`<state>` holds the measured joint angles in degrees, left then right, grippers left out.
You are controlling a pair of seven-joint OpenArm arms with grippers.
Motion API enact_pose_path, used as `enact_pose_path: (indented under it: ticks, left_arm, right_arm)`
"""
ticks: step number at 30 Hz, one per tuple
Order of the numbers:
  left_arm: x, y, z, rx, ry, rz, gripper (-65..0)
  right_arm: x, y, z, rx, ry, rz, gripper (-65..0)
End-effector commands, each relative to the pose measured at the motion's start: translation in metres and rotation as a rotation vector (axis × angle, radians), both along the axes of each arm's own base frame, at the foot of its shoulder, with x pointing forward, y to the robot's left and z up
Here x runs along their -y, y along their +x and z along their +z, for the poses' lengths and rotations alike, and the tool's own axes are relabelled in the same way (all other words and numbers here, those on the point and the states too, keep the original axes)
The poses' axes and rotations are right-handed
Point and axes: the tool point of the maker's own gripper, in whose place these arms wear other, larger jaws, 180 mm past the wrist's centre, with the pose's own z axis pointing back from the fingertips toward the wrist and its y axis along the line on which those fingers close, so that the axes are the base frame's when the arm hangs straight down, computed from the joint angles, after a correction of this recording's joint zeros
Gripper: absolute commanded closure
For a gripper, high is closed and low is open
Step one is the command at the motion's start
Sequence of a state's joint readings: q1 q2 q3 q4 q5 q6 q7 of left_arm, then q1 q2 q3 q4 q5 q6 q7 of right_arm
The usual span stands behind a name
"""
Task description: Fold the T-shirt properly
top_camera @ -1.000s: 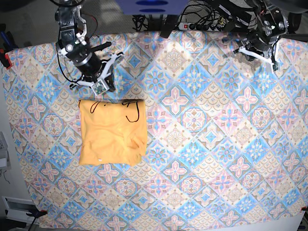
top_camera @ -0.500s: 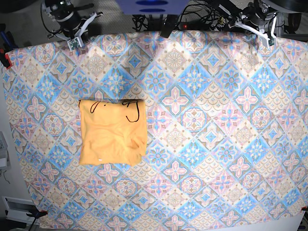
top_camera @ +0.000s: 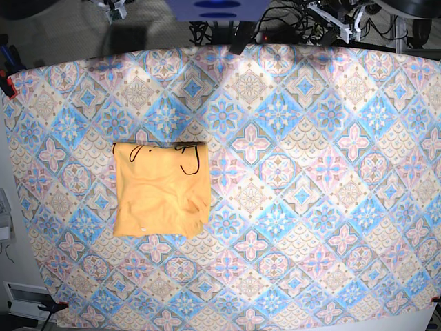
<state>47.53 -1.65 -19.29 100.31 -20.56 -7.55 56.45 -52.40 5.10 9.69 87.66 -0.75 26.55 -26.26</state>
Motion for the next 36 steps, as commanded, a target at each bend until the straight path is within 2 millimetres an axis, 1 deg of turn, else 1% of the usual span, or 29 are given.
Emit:
enact_pose_path:
  ticks: [1, 2, 4, 7, 10, 11, 13, 15, 18, 20, 21, 24, 27, 29, 30, 32, 35, 36]
  left_arm:
    - [0.003, -0.003, -0.006, -0.011, -0.003, -0.037, 0.0]
    - [0.007, 0.000, -0.014, -0.008, -0.005, -0.064, 0.0]
    - [0.016, -0.003, -0.030, -0.025, -0.013, -0.101, 0.0]
    - [0.023, -0.005, -0.052, -0.045, -0.016, -0.125, 0.0]
    - [0.033, -0.016, -0.071, -0.072, -0.025, -0.154, 0.0]
    - [0.034, -0.023, -0.076, -0.077, -0.023, -0.160, 0.0]
    - [0.036, -0.023, -0.085, -0.062, -0.014, -0.179, 0.0]
    - [0.040, -0.034, -0.097, -0.082, -0.011, -0.212, 0.0]
    - [0.039, -0.047, -0.110, -0.103, -0.003, -0.223, 0.0]
    - [0.037, -0.060, -0.117, -0.122, 0.006, -0.231, 0.0]
    - [0.036, -0.056, -0.121, -0.109, 0.015, -0.238, 0.0]
    - [0.033, -0.069, -0.135, -0.132, 0.029, -0.264, 0.0]
    - [0.033, -0.074, -0.149, -0.142, 0.036, -0.296, 0.0]
    - [0.035, -0.080, -0.158, -0.150, 0.034, -0.326, 0.0]
    - [0.036, -0.081, -0.161, -0.150, 0.032, -0.338, 0.0]
    - [0.039, -0.076, -0.166, -0.126, 0.030, -0.361, 0.0]
    - [0.043, -0.061, -0.171, -0.073, 0.027, -0.391, 0.0]
    - [0.044, -0.056, -0.172, -0.057, 0.027, -0.398, 0.0]
  right_arm:
    - [0.005, 0.009, -0.004, 0.020, -0.004, -0.008, 0.0]
    - [0.005, 0.008, -0.010, 0.009, -0.001, -0.018, 0.0]
    - [0.005, 0.005, -0.024, -0.023, 0.007, -0.038, 0.0]
    - [0.004, 0.010, -0.042, -0.035, 0.021, -0.068, 0.0]
    - [0.002, 0.015, -0.055, -0.025, 0.038, -0.095, 0.0]
    - [0.001, 0.013, -0.059, -0.030, 0.044, -0.105, 0.0]
    - [0.000, 0.013, -0.067, -0.041, 0.053, -0.122, 0.0]
    - [-0.003, 0.009, -0.078, -0.064, 0.066, -0.146, 0.0]
    - [-0.008, 0.005, -0.091, -0.077, 0.087, -0.184, 0.0]
    - [-0.012, 0.000, -0.100, -0.087, 0.104, -0.216, 0.0]
    - [-0.015, 0.001, -0.105, -0.088, 0.113, -0.234, 0.0]
    - [-0.024, -0.002, -0.118, -0.107, 0.141, -0.288, 0.0]
    - [-0.033, 0.005, -0.127, -0.085, 0.167, -0.344, 0.0]
    - [-0.037, 0.014, -0.130, -0.038, 0.182, -0.387, 0.0]
    - [-0.038, 0.017, -0.130, -0.018, 0.185, -0.402, 0.0]
    - [-0.039, 0.023, -0.130, 0.014, 0.191, -0.424, 0.0]
    - [-0.040, 0.026, -0.130, 0.037, 0.193, -0.436, 0.0]
    - [-0.043, 0.027, -0.130, 0.041, 0.199, -0.437, 0.0]
